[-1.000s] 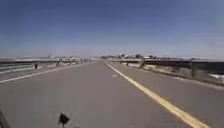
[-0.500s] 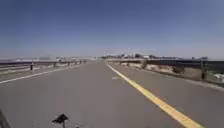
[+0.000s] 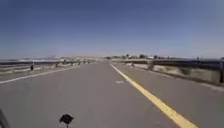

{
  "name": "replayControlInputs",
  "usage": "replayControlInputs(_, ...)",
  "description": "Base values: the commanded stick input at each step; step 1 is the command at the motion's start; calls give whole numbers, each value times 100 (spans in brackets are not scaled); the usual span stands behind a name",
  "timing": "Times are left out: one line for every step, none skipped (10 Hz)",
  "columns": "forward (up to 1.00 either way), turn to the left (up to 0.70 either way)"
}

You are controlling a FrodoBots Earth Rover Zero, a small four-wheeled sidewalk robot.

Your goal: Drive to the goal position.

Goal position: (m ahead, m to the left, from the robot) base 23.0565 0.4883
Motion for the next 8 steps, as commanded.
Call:
replayControlInputs(100, 0)
replayControlInputs(100, 0)
replayControlInputs(100, 0)
replayControlInputs(100, 0)
replayControlInputs(100, 0)
replayControlInputs(100, 0)
replayControlInputs(100, 0)
replayControlInputs(100, 0)
